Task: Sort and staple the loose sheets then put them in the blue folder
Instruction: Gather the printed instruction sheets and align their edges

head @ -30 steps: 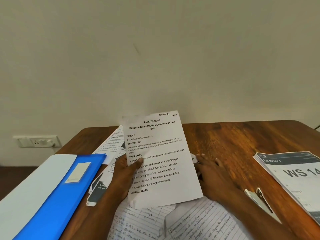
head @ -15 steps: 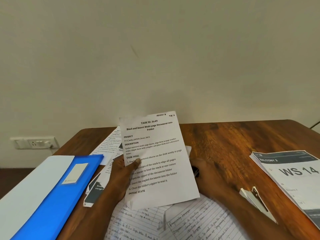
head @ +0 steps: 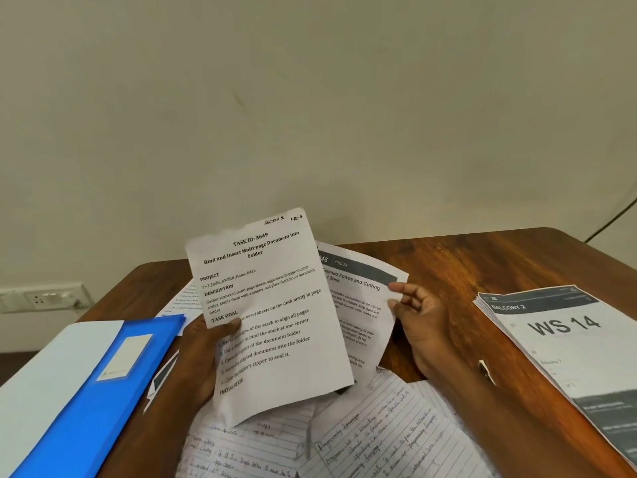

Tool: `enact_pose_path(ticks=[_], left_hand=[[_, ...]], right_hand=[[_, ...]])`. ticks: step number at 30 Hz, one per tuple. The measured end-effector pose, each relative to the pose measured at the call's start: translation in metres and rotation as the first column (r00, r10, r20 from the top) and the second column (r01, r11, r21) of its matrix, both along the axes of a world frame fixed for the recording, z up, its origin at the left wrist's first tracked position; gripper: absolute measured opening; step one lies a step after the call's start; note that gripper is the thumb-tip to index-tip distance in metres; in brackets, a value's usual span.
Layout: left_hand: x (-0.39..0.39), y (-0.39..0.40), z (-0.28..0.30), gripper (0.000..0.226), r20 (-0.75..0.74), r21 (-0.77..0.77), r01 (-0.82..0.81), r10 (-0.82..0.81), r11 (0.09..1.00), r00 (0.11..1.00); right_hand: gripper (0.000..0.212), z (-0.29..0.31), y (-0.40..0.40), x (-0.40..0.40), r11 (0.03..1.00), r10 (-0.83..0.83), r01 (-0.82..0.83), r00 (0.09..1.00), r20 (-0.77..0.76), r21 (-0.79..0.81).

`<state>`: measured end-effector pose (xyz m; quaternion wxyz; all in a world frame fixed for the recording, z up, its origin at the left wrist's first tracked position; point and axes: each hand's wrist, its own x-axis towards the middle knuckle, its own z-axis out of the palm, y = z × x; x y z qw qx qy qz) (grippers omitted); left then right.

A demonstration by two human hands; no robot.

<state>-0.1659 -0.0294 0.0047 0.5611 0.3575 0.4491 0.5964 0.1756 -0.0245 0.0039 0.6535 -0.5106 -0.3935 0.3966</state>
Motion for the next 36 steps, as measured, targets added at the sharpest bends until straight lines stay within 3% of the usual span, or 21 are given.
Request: enact_pose_path(ticks=[3, 7, 11, 14, 19, 22, 24, 28, 31, 36], left_hand=[[0.002, -0.001, 0.0, 0.056, -0.042, 0.002, 0.032, -0.032, 0.999, 0.999], [0.007, -0.005, 0.003, 0.036, -0.133, 0.014, 0.054, -0.052, 0.998, 0.99], [0.015, -0.01, 0.005, 0.022, -0.196, 0.033, 0.032, -0.024, 0.999, 0.98], [0.021, -0.013, 0.008, 0.025, -0.227, 0.071, 0.009, 0.007, 0.997, 0.974], [0.035, -0.019, 0.019, 0.03, -0.222, 0.113, 0.046, -0.019, 0.993, 0.975], [0.041, -0.023, 0.025, 0.025, -0.209, 0.136, 0.07, -0.041, 0.988, 0.977], [0.043, -0.024, 0.029, 0.037, -0.192, 0.162, 0.082, -0.05, 0.983, 0.98], [0.045, -0.023, 0.038, 0.098, -0.194, 0.176, 0.078, -0.044, 0.981, 0.98], [0.047, -0.024, 0.042, 0.108, -0.128, 0.17, 0.085, -0.063, 0.982, 0.99], [0.051, -0.03, 0.042, 0.099, -0.086, 0.104, 0.194, -0.186, 0.975, 0.979]], right_hand=[[0.029, -0.002, 0.001, 0.001, 1.0, 0.003, -0.003, 1.0, -0.025, 0.011], [0.032, -0.003, 0.003, 0.0, 0.999, -0.003, 0.004, 1.0, -0.031, 0.038], [0.05, 0.011, 0.002, 0.002, 0.994, -0.032, 0.037, 0.999, -0.043, 0.103], [0.058, 0.042, 0.0, 0.016, 0.981, -0.068, 0.084, 0.993, -0.095, 0.177], [0.017, 0.093, -0.012, 0.039, 0.968, -0.02, 0.073, 0.976, -0.215, 0.242], [0.013, 0.119, -0.02, 0.044, 0.934, -0.059, 0.118, 0.982, -0.181, 0.336], [0.011, 0.134, -0.024, 0.046, 0.895, -0.101, 0.17, 0.977, -0.186, 0.412], [0.014, 0.148, -0.032, 0.052, 0.848, -0.055, 0.222, 0.94, -0.338, 0.48], [0.013, 0.146, -0.031, 0.05, 0.898, -0.018, 0.197, 0.91, -0.414, 0.395], [0.025, 0.123, -0.02, 0.04, 0.982, 0.147, -0.105, 0.948, -0.283, 0.157]])
